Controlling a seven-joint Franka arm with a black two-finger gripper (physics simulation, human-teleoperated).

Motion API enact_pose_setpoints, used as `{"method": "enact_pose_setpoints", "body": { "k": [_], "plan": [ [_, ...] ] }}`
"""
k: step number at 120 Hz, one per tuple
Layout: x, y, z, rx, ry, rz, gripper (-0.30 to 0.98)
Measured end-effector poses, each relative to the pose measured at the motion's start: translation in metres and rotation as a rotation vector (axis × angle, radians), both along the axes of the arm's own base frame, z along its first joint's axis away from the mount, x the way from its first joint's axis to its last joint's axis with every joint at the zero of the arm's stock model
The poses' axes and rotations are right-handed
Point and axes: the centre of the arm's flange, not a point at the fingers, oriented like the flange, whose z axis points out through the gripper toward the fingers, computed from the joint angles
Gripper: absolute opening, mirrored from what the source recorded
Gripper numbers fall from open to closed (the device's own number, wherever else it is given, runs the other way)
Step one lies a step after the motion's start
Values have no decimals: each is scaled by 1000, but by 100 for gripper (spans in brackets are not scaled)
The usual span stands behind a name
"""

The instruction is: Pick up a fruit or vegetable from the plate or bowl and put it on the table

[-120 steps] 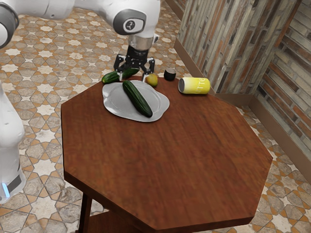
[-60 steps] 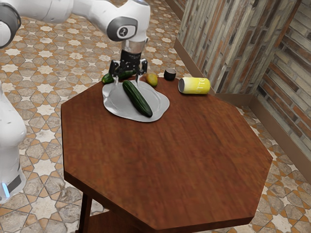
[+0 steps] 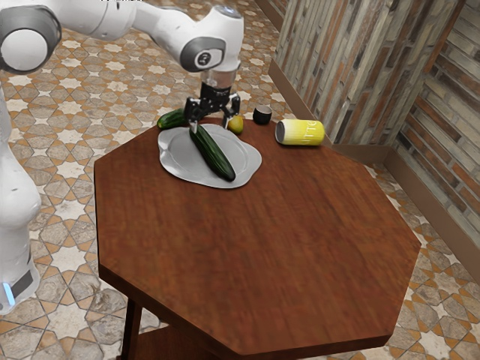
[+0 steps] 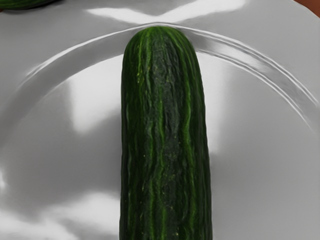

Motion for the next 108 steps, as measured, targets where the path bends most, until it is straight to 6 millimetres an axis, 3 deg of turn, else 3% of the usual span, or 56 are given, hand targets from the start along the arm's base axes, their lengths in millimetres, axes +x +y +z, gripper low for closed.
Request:
{"method": "enact_pose_setpoints", "body": {
  "k": [36, 108],
  "plan": [
    [16, -10, -22, -9, 5, -19, 69],
    [29, -14, -60, -36, 31, -22, 69]
  ]
}}
